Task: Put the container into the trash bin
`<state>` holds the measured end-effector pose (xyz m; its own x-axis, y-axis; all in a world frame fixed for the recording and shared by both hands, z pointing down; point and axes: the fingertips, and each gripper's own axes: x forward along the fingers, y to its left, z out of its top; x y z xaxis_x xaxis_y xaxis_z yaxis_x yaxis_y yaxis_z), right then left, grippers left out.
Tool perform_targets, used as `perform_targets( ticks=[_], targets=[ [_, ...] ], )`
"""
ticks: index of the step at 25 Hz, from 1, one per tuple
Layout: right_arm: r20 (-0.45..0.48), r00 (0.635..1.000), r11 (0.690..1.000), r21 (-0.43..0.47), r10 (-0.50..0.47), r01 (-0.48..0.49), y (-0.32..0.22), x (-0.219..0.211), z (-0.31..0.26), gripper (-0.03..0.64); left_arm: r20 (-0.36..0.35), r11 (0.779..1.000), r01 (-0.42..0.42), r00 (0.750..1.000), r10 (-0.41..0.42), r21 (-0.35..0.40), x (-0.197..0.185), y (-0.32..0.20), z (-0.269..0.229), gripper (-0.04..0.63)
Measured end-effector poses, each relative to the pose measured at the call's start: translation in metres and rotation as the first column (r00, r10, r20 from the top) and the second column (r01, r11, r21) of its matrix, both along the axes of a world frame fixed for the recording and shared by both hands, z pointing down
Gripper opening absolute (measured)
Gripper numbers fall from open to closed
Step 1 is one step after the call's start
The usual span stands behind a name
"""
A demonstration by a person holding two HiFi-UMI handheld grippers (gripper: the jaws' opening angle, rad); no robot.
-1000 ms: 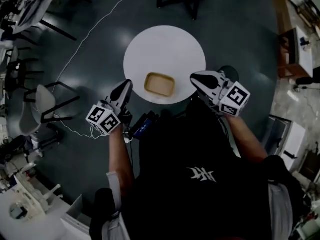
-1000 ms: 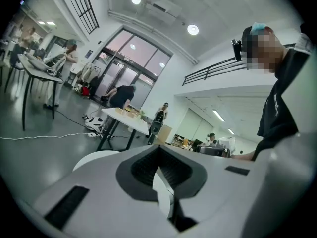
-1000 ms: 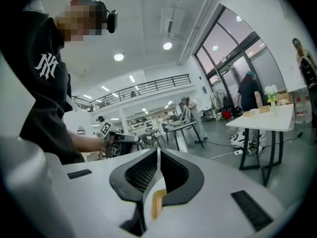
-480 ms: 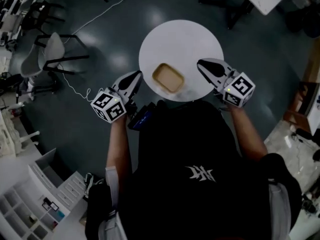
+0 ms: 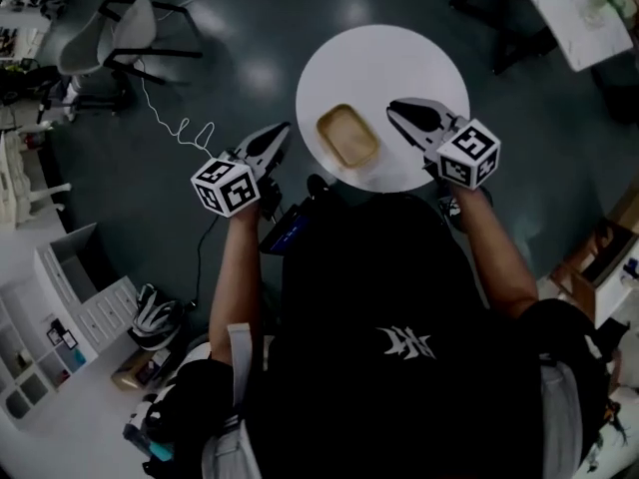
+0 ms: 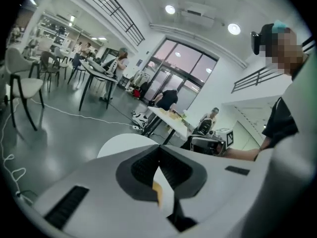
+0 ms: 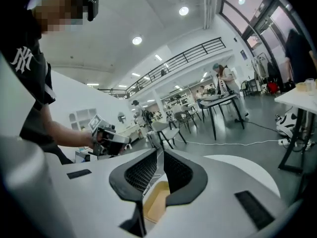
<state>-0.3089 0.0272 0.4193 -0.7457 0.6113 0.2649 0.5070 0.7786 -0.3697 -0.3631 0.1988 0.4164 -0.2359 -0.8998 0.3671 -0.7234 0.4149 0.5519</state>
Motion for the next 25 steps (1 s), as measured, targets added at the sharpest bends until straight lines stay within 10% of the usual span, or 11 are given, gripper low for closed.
perform_targets(
  ticks=[10, 25],
  targets=[
    [-0.121, 0.986, 0.993, -0.004, -0.117, 0.118, 0.021, 0.0, 0.053, 0.107, -0.158, 0.989, 0.118, 0.979, -0.13, -0.083, 0.023, 0.012, 0.069, 0.005],
    [-0.369, 0.929, 0.999, 0.015, -0.027, 0.034, 0.039, -0.001, 0.148, 0.167, -0.442, 0.981, 0.148, 0.877, -0.19, -0.129, 0.031, 0.01, 0.181, 0.091]
  ],
)
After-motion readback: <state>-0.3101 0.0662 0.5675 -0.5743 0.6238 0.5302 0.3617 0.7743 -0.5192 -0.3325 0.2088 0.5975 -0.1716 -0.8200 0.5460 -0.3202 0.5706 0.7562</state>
